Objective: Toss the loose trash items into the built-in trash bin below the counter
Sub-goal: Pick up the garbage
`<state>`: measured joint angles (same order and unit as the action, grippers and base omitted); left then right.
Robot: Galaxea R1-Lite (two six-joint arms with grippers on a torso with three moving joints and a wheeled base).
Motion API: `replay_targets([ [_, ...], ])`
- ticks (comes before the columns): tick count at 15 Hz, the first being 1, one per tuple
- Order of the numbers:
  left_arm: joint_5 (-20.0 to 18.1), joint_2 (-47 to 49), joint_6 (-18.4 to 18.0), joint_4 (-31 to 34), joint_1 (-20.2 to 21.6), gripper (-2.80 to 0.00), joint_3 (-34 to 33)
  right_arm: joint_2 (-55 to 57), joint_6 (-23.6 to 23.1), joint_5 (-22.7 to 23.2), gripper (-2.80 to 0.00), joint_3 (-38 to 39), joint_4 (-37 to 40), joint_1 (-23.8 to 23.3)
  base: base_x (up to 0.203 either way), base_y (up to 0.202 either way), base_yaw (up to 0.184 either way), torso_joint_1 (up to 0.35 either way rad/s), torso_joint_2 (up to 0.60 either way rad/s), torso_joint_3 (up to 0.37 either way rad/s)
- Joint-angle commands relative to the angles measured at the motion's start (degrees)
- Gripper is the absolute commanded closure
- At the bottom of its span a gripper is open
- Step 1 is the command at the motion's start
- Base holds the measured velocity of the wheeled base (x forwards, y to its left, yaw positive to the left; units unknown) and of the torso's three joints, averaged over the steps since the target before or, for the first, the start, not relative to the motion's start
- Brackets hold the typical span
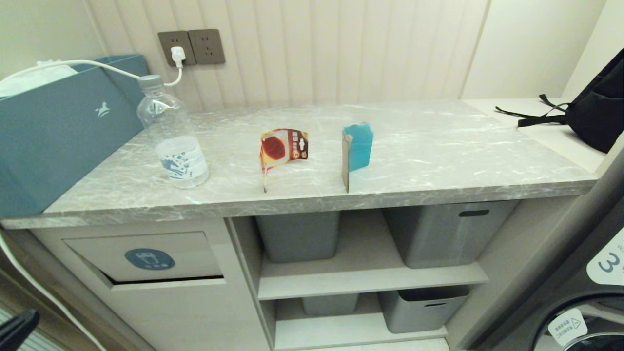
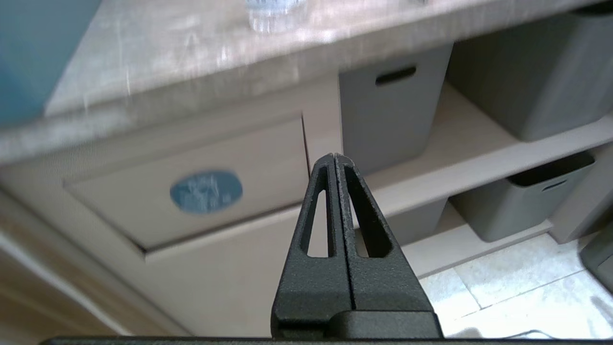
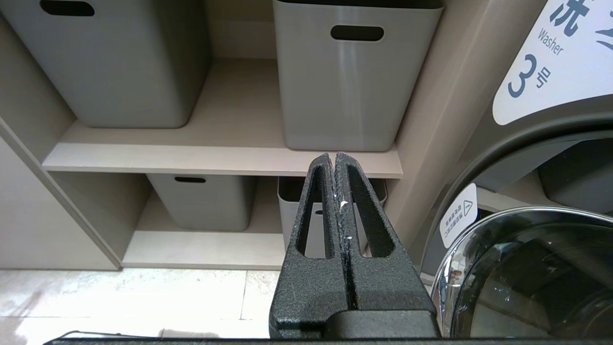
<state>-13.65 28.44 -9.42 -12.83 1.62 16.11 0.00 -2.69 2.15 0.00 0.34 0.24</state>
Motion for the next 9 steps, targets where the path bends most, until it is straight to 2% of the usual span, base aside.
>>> replay_targets([
  [1, -0.7, 8.8, 0.0, -0.6, 0.2, 0.0, 5.5, -0.1, 0.0, 0.0, 0.0, 0.0, 0.0, 0.0, 0.0, 0.0, 0.0, 0.0, 0.0, 0.0],
  [6, -2.5, 11.4, 0.0, -1.7, 0.2, 0.0, 6.8, -0.1, 0.0, 0.1, 0.0, 0.0, 0.0, 0.0, 0.0, 0.0, 0.0, 0.0, 0.0, 0.0],
  [9, -2.7, 16.5, 0.5, -6.1, 0.0, 0.0, 8.4, -0.1, 0.0, 0.1, 0.0, 0.0, 0.0, 0.0, 0.0, 0.0, 0.0, 0.0, 0.0, 0.0],
])
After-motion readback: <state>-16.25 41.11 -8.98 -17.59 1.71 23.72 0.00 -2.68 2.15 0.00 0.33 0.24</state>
